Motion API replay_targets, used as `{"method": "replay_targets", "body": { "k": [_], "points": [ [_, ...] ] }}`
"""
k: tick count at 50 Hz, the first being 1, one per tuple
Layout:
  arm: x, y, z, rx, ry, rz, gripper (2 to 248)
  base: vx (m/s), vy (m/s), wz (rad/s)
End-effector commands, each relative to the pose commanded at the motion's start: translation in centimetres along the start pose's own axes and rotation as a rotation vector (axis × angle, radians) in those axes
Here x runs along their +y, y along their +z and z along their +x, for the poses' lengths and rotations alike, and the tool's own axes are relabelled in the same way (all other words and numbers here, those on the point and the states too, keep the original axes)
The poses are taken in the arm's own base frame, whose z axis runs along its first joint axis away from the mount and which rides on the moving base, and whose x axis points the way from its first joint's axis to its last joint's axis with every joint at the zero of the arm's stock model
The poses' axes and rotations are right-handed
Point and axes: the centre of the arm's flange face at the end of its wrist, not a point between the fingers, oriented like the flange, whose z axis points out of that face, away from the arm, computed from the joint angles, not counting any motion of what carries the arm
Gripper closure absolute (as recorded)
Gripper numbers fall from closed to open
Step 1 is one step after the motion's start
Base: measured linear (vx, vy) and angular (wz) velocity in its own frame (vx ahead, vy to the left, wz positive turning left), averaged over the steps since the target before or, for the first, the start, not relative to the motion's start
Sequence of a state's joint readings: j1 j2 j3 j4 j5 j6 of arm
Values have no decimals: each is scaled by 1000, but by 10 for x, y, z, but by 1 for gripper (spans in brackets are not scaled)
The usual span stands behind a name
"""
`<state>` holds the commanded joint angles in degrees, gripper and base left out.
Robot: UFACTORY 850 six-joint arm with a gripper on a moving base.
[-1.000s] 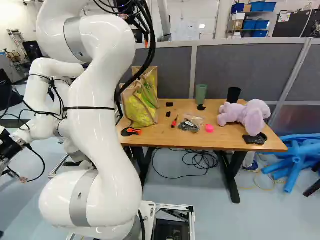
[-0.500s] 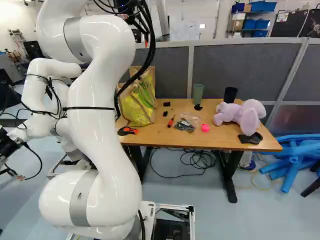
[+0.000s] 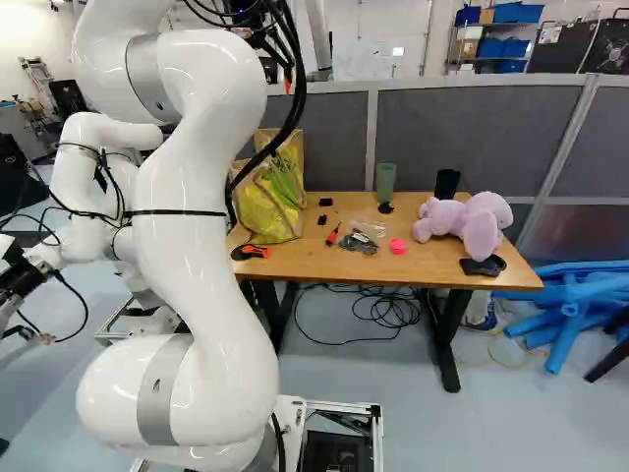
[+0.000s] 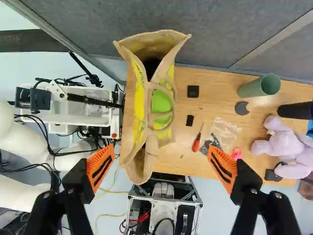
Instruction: Pick up the bag on the ground and place it on the table
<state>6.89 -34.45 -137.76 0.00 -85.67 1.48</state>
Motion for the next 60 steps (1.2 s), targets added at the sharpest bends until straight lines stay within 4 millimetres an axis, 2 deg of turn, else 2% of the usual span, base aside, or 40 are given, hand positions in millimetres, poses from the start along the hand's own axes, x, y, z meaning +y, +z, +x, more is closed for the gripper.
{"method": "replay_targets", "body": {
  "k": [60],
  "points": [
    [0,0,0,0,0,0,3,-80,-37,14]
  ]
}}
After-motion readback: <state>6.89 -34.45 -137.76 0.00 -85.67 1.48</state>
